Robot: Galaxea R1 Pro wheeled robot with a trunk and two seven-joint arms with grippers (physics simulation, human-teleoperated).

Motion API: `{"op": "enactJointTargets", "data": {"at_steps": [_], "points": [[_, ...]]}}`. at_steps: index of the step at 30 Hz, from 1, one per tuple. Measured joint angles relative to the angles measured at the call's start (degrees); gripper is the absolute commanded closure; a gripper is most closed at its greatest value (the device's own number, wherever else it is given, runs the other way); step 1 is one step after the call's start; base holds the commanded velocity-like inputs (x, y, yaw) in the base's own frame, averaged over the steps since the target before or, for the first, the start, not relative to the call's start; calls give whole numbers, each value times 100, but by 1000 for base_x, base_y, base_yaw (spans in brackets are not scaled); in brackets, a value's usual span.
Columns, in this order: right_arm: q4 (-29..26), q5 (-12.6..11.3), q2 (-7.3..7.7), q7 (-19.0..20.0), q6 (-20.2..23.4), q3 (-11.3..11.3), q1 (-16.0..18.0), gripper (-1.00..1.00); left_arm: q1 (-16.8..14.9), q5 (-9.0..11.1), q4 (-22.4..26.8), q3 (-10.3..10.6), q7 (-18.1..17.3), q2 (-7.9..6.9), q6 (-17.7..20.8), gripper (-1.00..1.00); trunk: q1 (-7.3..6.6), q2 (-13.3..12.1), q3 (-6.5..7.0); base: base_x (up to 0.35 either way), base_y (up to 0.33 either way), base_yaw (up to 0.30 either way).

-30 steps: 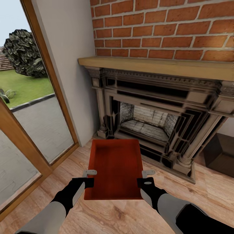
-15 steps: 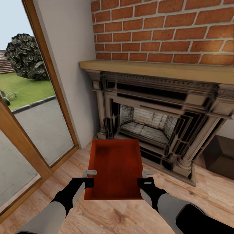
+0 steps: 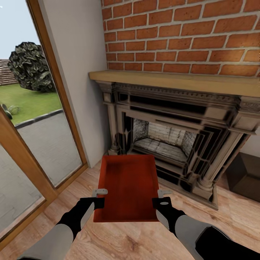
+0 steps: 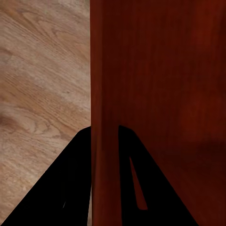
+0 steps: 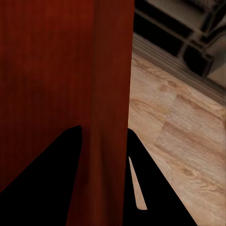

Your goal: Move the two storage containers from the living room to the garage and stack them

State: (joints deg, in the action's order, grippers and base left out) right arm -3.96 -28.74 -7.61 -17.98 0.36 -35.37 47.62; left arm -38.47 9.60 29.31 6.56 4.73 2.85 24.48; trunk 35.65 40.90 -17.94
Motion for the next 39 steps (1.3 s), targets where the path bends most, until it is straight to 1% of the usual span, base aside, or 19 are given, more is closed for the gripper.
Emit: {"op": "enactJointTargets", "data": {"at_steps": [39], "points": [[0,6,0,-1,0,3,0,100,0,7,-6,2,0,0,-7,100,0,0,352,0,0,0]]}}
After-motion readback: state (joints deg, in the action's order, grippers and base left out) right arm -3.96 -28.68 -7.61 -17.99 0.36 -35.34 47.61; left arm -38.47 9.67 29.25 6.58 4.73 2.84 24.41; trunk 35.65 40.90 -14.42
